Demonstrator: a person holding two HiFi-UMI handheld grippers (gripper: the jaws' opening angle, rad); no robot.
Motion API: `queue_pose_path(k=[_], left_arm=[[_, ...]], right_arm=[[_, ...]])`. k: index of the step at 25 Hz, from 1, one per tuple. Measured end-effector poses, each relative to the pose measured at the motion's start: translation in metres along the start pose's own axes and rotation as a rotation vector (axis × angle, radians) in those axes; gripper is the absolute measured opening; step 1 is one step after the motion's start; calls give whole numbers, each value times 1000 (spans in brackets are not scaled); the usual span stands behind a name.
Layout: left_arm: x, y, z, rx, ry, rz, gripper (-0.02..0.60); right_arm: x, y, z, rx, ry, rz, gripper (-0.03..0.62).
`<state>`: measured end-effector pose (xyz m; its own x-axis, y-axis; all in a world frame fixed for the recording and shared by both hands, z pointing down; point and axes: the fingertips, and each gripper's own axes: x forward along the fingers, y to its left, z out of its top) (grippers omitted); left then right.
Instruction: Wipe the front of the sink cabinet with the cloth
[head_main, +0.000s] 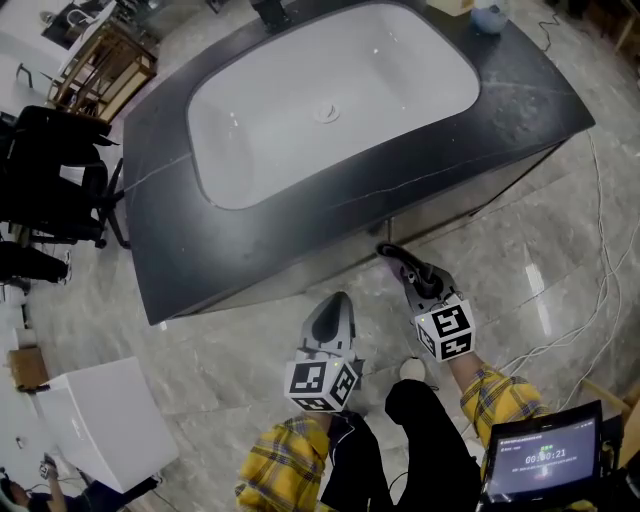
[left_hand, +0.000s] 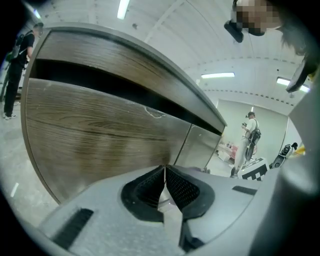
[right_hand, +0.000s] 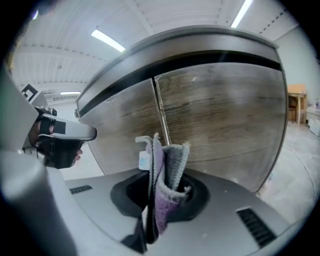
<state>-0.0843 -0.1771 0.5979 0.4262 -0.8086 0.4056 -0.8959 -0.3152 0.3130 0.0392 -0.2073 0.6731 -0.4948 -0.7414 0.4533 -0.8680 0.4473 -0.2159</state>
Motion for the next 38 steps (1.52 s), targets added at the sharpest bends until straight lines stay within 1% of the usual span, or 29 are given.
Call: queue_pose_path(k=[4, 9, 13, 16, 19, 24, 27, 32, 38], left_arm=[[-12, -22, 18, -9, -15, -37, 8], [-25, -35, 35, -19, -36, -63, 8], [-49, -54, 59, -7, -63, -82, 8], [-66, -64, 71, 1, -88, -78, 8], [-80, -69, 78, -15, -104, -66, 8], [-108, -76, 92, -50, -131, -44, 8], [-125, -79, 97, -60, -144, -44, 8], [-160, -80, 103, -22, -157, -56, 8], [-200, -75, 122, -14, -189, -38, 8]], right_arm=[[-25, 12, 12, 31, -15, 4, 43], [-48, 32, 27, 53, -43, 29, 43], [-81, 50, 53, 71, -76, 43, 43], [-105, 58, 69, 99, -107, 38, 43], [-123, 68, 85, 121, -136, 40, 44], [-150, 89, 115, 87, -161, 78, 43], [-165, 99, 129, 59, -178, 79, 44], [-189, 124, 144, 51, -217, 59, 44], [-214, 153, 167, 43, -252, 75, 44]])
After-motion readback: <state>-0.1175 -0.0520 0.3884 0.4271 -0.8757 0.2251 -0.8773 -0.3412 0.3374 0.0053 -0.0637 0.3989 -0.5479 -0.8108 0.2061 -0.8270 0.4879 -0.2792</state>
